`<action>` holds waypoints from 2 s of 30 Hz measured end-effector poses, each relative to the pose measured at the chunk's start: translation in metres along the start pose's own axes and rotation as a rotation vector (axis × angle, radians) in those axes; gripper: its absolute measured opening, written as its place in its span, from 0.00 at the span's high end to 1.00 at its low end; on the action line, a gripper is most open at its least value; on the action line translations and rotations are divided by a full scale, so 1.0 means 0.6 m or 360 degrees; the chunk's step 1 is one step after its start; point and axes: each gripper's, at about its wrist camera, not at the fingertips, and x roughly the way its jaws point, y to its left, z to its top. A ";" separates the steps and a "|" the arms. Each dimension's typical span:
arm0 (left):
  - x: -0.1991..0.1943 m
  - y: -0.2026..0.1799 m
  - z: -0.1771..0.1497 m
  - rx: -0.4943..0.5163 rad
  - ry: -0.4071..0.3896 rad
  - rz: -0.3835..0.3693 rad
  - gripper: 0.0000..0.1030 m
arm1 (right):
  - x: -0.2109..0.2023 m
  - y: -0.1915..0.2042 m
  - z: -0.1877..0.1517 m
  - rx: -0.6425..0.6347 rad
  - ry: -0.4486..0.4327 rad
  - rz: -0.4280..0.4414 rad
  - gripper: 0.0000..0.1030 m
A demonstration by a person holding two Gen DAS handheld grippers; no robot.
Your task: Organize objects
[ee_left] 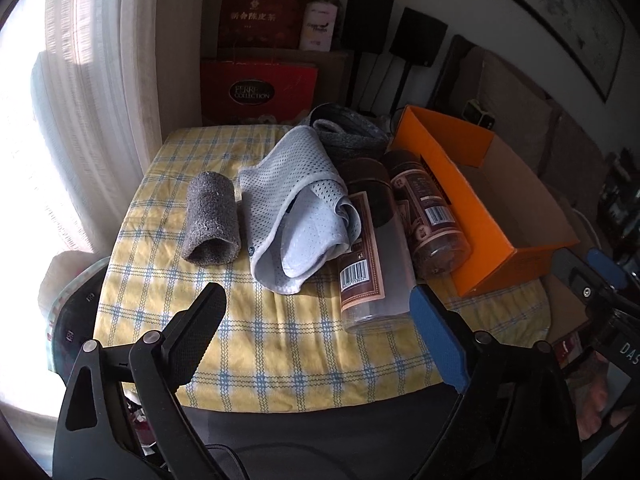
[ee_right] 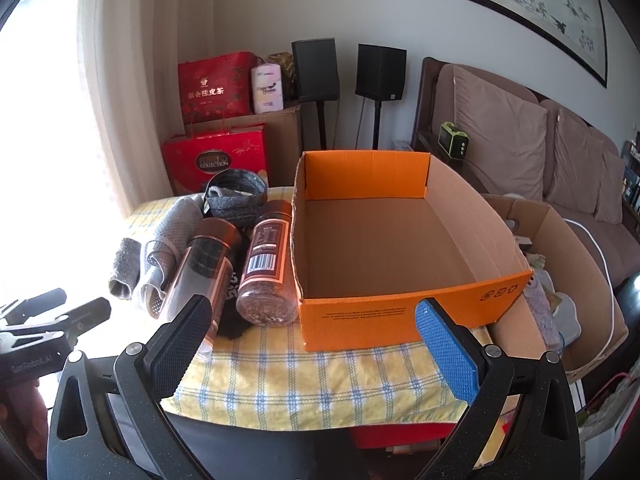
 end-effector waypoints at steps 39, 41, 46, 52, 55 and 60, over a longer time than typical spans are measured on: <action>0.093 -0.046 -0.028 0.0123 0.0385 -0.0208 0.39 | 0.044 -0.035 -0.018 0.0050 0.0116 -0.0006 0.00; 0.075 -0.039 -0.049 0.0152 0.0412 -0.0208 0.39 | 0.046 -0.034 -0.019 0.0049 0.0116 -0.0003 0.00; 0.042 -0.042 -0.077 0.0273 0.0460 -0.0151 0.39 | 0.054 -0.028 -0.023 0.0046 0.0138 0.0014 0.00; 0.067 -0.047 -0.048 0.0251 0.0411 -0.0126 0.24 | 0.054 -0.014 -0.024 0.0022 0.0151 0.0040 0.00; 0.086 -0.047 -0.034 0.0224 0.0416 -0.0159 0.24 | 0.047 -0.011 -0.024 0.0003 0.0140 0.0028 0.00; 0.111 -0.047 -0.029 0.0157 0.0475 -0.0188 0.40 | 0.047 -0.014 -0.021 0.0019 0.0147 0.0034 0.00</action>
